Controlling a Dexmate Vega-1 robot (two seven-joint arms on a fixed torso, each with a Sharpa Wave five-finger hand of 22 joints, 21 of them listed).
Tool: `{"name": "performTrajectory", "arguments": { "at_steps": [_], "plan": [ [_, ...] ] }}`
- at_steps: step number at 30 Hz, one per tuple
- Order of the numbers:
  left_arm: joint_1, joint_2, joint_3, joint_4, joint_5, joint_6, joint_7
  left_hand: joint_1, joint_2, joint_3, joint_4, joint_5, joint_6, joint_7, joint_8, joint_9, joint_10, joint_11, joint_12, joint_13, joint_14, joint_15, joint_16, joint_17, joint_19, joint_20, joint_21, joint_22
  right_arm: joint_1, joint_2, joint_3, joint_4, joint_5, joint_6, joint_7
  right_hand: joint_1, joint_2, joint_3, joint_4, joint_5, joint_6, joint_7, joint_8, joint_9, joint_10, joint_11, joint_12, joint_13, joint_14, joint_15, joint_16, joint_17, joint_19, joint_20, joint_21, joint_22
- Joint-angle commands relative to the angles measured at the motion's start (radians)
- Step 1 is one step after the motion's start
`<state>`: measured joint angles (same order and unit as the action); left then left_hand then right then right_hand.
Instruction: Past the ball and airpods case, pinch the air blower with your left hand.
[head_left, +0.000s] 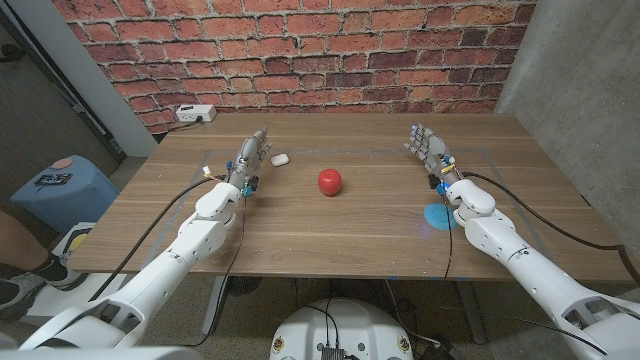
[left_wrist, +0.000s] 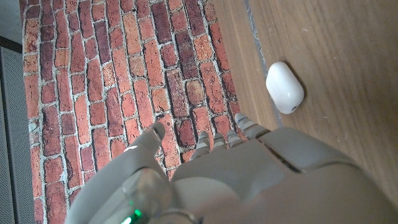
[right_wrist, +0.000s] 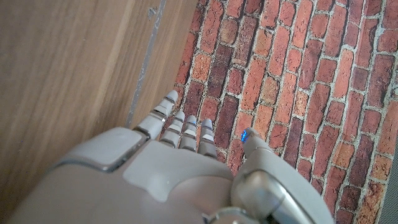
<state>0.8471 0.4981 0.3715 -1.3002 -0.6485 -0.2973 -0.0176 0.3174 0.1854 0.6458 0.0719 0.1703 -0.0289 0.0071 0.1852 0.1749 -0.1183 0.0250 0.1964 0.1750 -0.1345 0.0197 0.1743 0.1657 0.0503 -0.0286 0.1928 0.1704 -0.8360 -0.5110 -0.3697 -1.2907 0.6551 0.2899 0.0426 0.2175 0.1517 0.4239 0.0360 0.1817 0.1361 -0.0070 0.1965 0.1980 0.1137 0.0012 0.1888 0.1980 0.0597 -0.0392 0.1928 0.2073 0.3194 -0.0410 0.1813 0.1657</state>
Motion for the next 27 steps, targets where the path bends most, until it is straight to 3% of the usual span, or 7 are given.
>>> {"name": "performTrajectory", "arguments": {
  "at_steps": [1,27],
  "plan": [
    [0.009,-0.008,0.002,-0.008,0.002,-0.004,0.014,0.021,0.009,0.006,0.0,0.004,-0.006,0.0,0.004,0.003,-0.003,0.001,0.005,0.004,-0.005,0.0,0.008,0.004,0.011,0.003,0.007,0.002,0.001,0.004,-0.002,0.009,0.009,-0.002,0.013,0.012,0.012,0.005,0.0,0.005,0.01,0.0,0.004,0.004,0.007,-0.001,0.005,0.001,0.009,-0.004,0.008,0.005,0.005,-0.004,0.005,0.004],
    [0.03,0.052,-0.008,-0.071,0.004,0.066,0.032,0.037,0.003,0.011,-0.018,0.009,0.001,0.005,0.003,0.003,0.012,0.003,0.007,0.004,0.004,0.005,0.007,0.002,0.012,0.014,0.005,0.002,0.014,0.021,-0.01,0.015,-0.009,0.01,-0.005,0.023,0.008,0.005,-0.014,0.004,0.006,0.003,0.003,0.004,0.002,0.001,0.004,-0.001,0.006,-0.001,0.008,-0.002,0.001,-0.001,0.006,0.004]
  ]
}}
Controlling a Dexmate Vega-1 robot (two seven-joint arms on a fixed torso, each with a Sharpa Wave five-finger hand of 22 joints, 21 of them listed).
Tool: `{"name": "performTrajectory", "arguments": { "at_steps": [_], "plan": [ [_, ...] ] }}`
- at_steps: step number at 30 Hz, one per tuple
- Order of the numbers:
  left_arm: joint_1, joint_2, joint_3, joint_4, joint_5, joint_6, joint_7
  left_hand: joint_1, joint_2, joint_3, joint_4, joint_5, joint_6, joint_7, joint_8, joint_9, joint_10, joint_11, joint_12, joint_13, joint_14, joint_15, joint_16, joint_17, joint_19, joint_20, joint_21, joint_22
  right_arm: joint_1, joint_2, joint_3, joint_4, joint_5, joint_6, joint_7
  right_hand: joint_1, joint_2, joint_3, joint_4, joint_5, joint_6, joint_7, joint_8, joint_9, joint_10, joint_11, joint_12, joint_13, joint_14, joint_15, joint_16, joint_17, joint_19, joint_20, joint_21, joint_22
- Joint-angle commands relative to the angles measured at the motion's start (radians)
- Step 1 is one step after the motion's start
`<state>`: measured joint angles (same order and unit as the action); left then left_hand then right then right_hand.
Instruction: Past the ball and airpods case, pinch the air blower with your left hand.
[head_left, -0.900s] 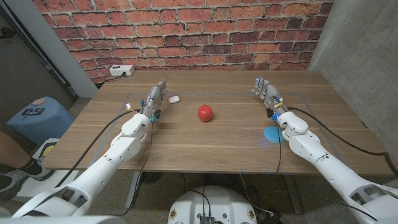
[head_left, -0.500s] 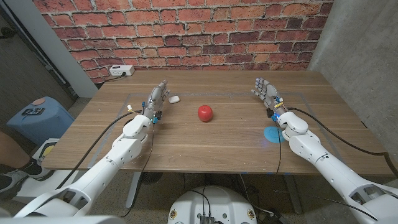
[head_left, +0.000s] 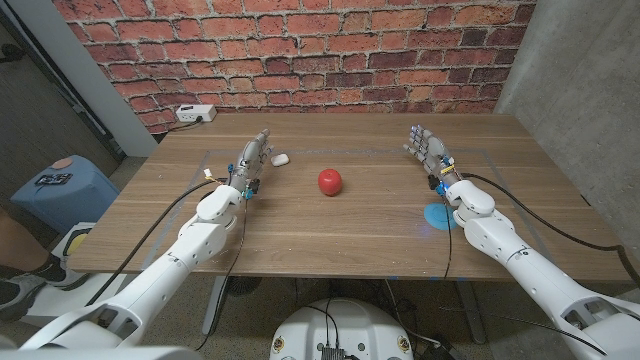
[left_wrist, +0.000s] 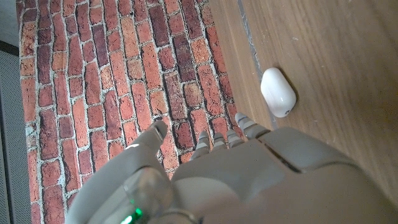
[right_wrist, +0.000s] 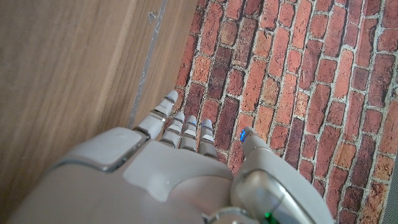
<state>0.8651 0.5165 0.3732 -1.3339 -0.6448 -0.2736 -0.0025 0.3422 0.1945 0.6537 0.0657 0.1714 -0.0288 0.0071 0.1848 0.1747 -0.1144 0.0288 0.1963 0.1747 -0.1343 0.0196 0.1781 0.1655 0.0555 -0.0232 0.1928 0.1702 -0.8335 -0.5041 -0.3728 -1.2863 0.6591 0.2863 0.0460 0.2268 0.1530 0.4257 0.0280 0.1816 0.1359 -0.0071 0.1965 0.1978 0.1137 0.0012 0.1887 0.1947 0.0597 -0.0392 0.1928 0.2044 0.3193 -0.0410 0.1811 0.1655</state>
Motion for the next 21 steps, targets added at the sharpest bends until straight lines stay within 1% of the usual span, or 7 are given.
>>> {"name": "performTrajectory", "arguments": {
  "at_steps": [1,7,14,19,21],
  "plan": [
    [0.014,0.038,-0.011,-0.04,0.001,0.044,0.015,0.015,-0.007,0.004,-0.015,0.009,0.003,0.005,0.004,0.004,0.012,-0.002,0.008,0.005,0.006,0.006,0.003,0.001,0.008,0.01,0.005,0.002,0.011,0.014,-0.008,0.009,-0.016,0.015,-0.011,0.014,0.007,0.004,-0.007,0.005,0.006,0.003,0.003,0.004,0.002,0.001,0.004,0.002,0.005,-0.002,0.008,0.001,0.001,-0.001,0.006,0.004],
    [0.022,0.055,-0.016,-0.06,0.003,0.051,0.017,0.023,-0.012,0.006,-0.027,0.011,0.007,0.008,0.004,0.003,0.016,-0.002,0.009,0.005,0.012,0.007,0.003,0.001,0.009,0.013,0.004,0.001,0.013,0.018,-0.011,0.014,-0.024,0.026,-0.013,0.017,0.004,0.003,-0.011,0.004,0.006,0.005,0.003,0.004,0.001,0.002,0.004,0.002,0.006,0.0,0.008,0.0,0.001,0.0,0.007,0.004],
    [0.028,0.085,-0.017,-0.094,0.012,0.086,0.027,0.038,-0.017,0.012,-0.048,0.016,0.008,0.012,0.003,0.003,0.019,0.0,0.008,0.005,0.014,0.009,0.001,0.0,0.01,0.018,0.003,0.0,0.025,0.029,-0.016,0.036,-0.031,0.046,-0.001,0.021,0.002,0.004,-0.016,0.004,0.006,0.005,0.003,0.003,0.001,0.002,0.004,0.002,0.005,0.0,0.007,-0.003,0.0,0.0,0.007,0.004],
    [0.04,0.102,-0.023,-0.13,0.021,0.103,0.051,0.057,-0.021,0.019,-0.072,0.023,0.007,0.013,0.003,0.003,0.022,0.0,0.008,0.005,0.017,0.008,0.0,0.0,0.012,0.02,0.002,-0.001,0.041,0.035,-0.019,0.063,-0.034,0.058,0.011,0.023,0.002,0.003,-0.019,0.004,0.006,0.004,0.003,0.003,0.001,0.001,0.005,0.002,0.005,-0.001,0.007,-0.003,0.001,0.0,0.007,0.004],
    [0.048,0.108,-0.025,-0.15,0.023,0.113,0.062,0.07,-0.023,0.024,-0.09,0.029,0.008,0.013,0.004,0.003,0.026,-0.002,0.008,0.005,0.019,0.006,0.0,0.0,0.013,0.024,0.001,-0.001,0.047,0.036,-0.02,0.072,-0.035,0.062,0.016,0.023,0.002,0.003,-0.019,0.004,0.006,0.005,0.003,0.003,0.001,0.001,0.005,0.001,0.005,-0.001,0.007,-0.003,0.0,0.0,0.007,0.004]
  ]
}}
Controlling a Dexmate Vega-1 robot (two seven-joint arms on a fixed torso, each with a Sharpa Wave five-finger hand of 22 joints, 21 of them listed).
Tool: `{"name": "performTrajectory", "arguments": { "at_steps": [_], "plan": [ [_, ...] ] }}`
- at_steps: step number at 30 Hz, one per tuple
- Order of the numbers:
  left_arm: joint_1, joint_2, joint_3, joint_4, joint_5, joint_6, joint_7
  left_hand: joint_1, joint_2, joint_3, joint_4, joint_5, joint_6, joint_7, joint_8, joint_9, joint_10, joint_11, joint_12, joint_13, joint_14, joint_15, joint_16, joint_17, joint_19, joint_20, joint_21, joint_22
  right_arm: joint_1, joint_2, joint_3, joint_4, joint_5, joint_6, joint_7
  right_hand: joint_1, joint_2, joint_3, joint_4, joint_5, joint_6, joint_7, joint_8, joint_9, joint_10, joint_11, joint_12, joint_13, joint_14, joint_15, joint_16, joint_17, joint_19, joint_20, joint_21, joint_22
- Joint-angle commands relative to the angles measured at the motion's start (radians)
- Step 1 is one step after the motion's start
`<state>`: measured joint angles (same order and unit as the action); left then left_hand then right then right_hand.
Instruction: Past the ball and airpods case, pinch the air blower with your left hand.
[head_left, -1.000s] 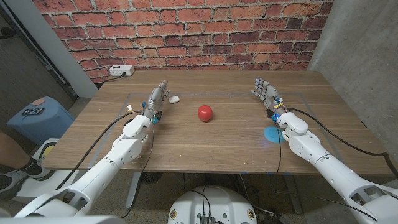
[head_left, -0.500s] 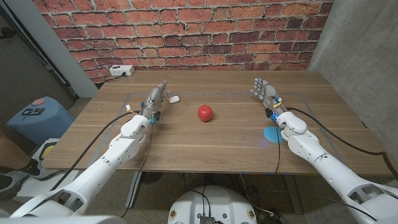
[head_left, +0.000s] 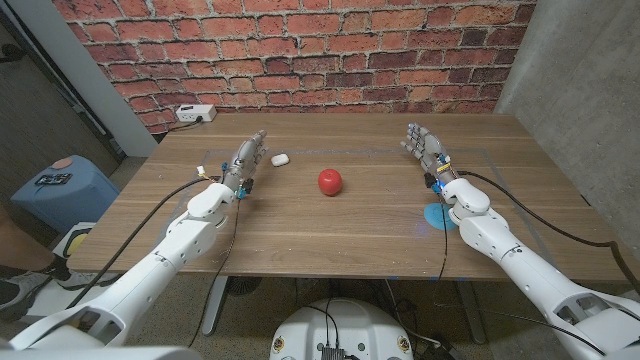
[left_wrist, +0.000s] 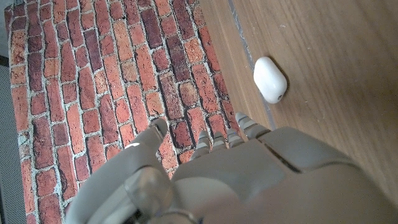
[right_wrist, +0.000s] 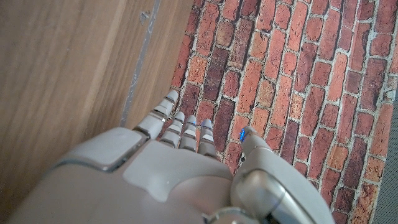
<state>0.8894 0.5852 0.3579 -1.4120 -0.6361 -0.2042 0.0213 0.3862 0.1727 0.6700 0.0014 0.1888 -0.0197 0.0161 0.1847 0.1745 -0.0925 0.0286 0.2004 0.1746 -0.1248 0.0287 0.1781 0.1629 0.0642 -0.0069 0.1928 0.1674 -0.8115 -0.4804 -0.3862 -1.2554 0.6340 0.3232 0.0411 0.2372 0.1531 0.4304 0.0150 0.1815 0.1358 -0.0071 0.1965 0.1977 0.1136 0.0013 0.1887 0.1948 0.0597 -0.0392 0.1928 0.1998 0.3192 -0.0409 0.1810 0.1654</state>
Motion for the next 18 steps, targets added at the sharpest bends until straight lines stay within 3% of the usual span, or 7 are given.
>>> {"name": "performTrajectory", "arguments": {
  "at_steps": [1,4,5,7,12,18],
  "plan": [
    [0.027,0.042,-0.011,-0.08,0.015,0.048,0.042,0.035,-0.002,0.011,-0.037,0.015,0.0,0.005,0.004,0.003,0.006,-0.002,0.005,0.006,0.012,-0.001,0.001,0.003,0.008,0.012,0.002,0.002,0.027,0.013,-0.006,0.045,-0.009,0.026,0.024,0.013,0.002,-0.001,-0.007,0.004,0.006,0.005,0.003,0.003,0.001,0.001,0.005,0.001,0.005,-0.001,0.007,0.001,0.0,0.0,0.007,0.004],
    [0.04,0.045,-0.013,-0.106,0.024,0.049,0.064,0.057,-0.001,0.019,-0.064,0.024,0.008,0.007,0.007,0.003,0.018,-0.001,0.007,0.006,0.021,0.004,0.002,0.003,0.008,0.019,0.0,0.002,0.033,0.015,-0.005,0.055,-0.008,0.033,0.031,0.014,0.002,-0.002,-0.008,0.003,0.006,0.005,0.003,0.003,0.001,0.002,0.005,0.001,0.005,-0.001,0.008,0.001,0.0,0.001,0.007,0.004],
    [0.045,0.047,-0.014,-0.115,0.027,0.049,0.069,0.092,0.0,0.029,-0.105,0.039,0.017,0.007,0.008,0.004,0.044,-0.009,0.014,0.008,0.039,0.014,0.005,0.004,0.016,0.028,0.002,0.004,0.034,0.015,-0.004,0.057,-0.007,0.034,0.033,0.014,0.002,-0.002,-0.009,0.003,0.006,0.005,0.004,0.003,0.001,0.002,0.005,0.001,0.005,0.0,0.008,0.001,-0.001,0.001,0.007,0.004],
    [0.054,0.054,-0.016,-0.138,0.031,0.058,0.081,0.109,0.001,0.033,-0.124,0.047,0.019,0.009,0.007,0.004,0.061,-0.009,0.018,0.01,0.063,0.018,0.011,0.005,0.026,0.034,0.005,0.005,0.036,0.015,-0.004,0.061,-0.008,0.038,0.035,0.015,0.002,-0.002,-0.009,0.003,0.007,0.006,0.004,0.003,0.001,0.001,0.005,0.001,0.005,0.0,0.008,0.0,0.0,0.001,0.008,0.004],
    [0.079,0.083,-0.024,-0.203,0.047,0.094,0.118,0.134,-0.001,0.035,-0.148,0.061,0.033,0.015,0.009,0.004,0.08,-0.011,0.022,0.012,0.094,0.029,0.016,0.008,0.041,0.06,0.011,0.008,0.03,0.013,-0.001,0.058,-0.004,0.041,0.036,0.016,0.001,-0.002,-0.012,0.003,0.007,0.005,0.004,0.003,0.001,0.001,0.005,0.001,0.005,0.0,0.008,0.0,-0.001,0.002,0.008,0.004],
    [0.104,0.116,-0.037,-0.248,0.067,0.113,0.14,0.146,-0.002,0.034,-0.157,0.068,0.049,0.021,0.013,0.005,0.098,-0.01,0.027,0.014,0.111,0.028,0.018,0.009,0.048,0.065,0.014,0.01,0.023,0.014,0.001,0.053,-0.003,0.044,0.032,0.018,0.0,-0.003,-0.014,0.002,0.007,0.005,0.004,0.003,0.001,0.001,0.005,0.001,0.005,-0.001,0.008,-0.001,0.0,0.002,0.008,0.004]
  ]
}}
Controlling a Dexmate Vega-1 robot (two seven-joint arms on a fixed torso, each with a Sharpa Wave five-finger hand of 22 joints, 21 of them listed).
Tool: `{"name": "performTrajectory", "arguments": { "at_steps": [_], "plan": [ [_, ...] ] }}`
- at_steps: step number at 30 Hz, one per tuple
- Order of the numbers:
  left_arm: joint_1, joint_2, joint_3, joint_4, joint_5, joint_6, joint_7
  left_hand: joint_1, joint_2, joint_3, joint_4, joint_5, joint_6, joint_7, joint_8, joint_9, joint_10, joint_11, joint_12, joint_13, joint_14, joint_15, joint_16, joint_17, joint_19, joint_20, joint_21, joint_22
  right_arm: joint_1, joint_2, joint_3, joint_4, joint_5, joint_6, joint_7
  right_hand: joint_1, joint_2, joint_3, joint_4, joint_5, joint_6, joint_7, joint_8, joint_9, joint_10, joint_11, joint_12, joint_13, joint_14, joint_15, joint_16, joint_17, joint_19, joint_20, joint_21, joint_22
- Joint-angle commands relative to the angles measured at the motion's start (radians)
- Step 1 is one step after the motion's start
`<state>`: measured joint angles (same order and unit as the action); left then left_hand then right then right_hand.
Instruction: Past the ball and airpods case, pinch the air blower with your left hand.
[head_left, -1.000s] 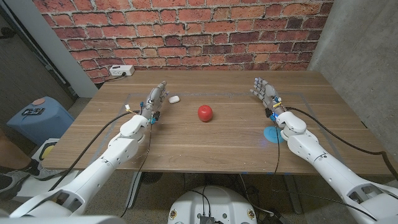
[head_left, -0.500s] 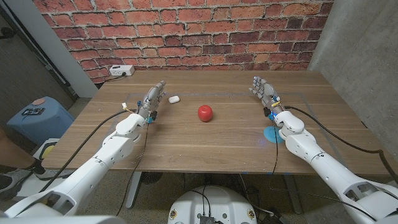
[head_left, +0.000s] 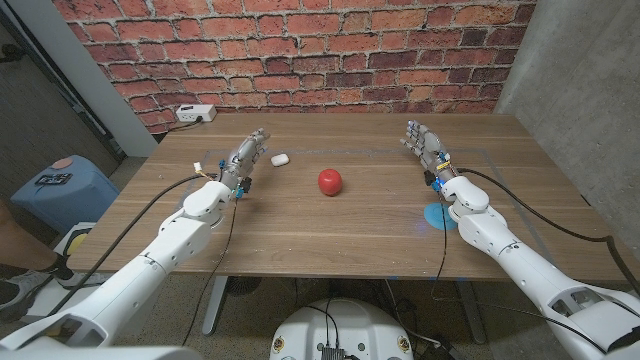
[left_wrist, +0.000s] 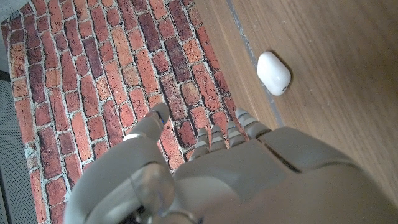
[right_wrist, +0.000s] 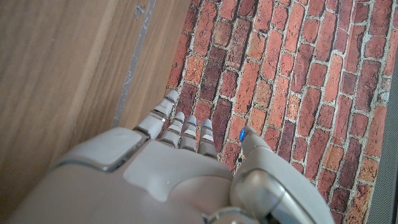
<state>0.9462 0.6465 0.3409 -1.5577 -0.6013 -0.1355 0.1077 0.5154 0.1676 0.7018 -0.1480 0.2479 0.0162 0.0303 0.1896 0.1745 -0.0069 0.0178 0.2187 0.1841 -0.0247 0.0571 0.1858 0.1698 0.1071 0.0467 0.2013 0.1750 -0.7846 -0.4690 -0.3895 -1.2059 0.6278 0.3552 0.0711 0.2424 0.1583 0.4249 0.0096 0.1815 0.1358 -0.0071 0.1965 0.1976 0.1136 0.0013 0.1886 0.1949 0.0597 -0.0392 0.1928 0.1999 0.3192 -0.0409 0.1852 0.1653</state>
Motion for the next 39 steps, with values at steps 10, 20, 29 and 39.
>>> {"name": "performTrajectory", "arguments": {
  "at_steps": [10,20,29,39],
  "plan": [
    [0.114,0.132,-0.07,-0.195,0.056,0.081,0.092,0.033,0.001,-0.004,-0.015,0.021,0.043,0.018,0.013,0.006,0.042,0.002,0.016,0.007,0.047,0.005,0.017,0.005,0.017,0.012,0.01,0.005,-0.01,0.003,0.002,-0.005,0.001,0.009,-0.004,0.014,-0.006,0.001,-0.012,0.002,0.006,0.006,0.004,0.003,0.0,0.004,0.005,0.0,0.004,0.001,0.008,-0.002,0.0,0.003,0.004,0.004],
    [0.138,0.19,-0.103,-0.256,0.078,0.148,0.118,0.041,-0.002,-0.019,-0.012,0.032,0.051,0.029,0.011,0.008,0.085,0.007,0.032,0.017,0.082,0.008,0.026,0.012,0.013,0.023,0.009,0.008,0.001,0.009,-0.003,0.008,-0.003,0.01,-0.002,0.016,-0.008,0.0,-0.016,0.002,0.005,0.007,0.004,0.003,0.0,0.003,0.006,0.0,0.004,0.001,0.009,-0.002,0.0,0.004,0.004,0.004],
    [0.166,0.262,-0.141,-0.366,0.072,0.307,0.167,0.044,-0.005,-0.027,-0.012,0.036,0.062,0.041,0.013,0.009,0.091,0.014,0.035,0.022,0.094,0.015,0.029,0.015,0.018,0.029,0.011,0.009,0.007,0.014,-0.005,0.023,-0.007,0.016,-0.001,0.019,-0.008,-0.001,-0.021,0.001,0.005,0.007,0.004,0.003,0.0,0.003,0.006,0.0,0.004,0.001,0.009,-0.003,-0.001,0.004,0.005,0.004],
    [0.24,0.306,-0.208,-0.469,0.088,0.394,0.245,0.057,-0.014,-0.041,-0.017,0.053,0.089,0.049,0.018,0.011,0.114,0.014,0.045,0.033,0.132,0.015,0.037,0.018,0.039,0.039,0.019,0.011,0.012,0.016,-0.006,0.033,-0.005,0.02,0.01,0.022,-0.009,-0.002,-0.025,0.001,0.006,0.008,0.004,0.003,-0.002,0.003,0.005,0.0,0.003,0.001,0.009,-0.004,-0.001,0.006,0.005,0.004]
  ]
}}
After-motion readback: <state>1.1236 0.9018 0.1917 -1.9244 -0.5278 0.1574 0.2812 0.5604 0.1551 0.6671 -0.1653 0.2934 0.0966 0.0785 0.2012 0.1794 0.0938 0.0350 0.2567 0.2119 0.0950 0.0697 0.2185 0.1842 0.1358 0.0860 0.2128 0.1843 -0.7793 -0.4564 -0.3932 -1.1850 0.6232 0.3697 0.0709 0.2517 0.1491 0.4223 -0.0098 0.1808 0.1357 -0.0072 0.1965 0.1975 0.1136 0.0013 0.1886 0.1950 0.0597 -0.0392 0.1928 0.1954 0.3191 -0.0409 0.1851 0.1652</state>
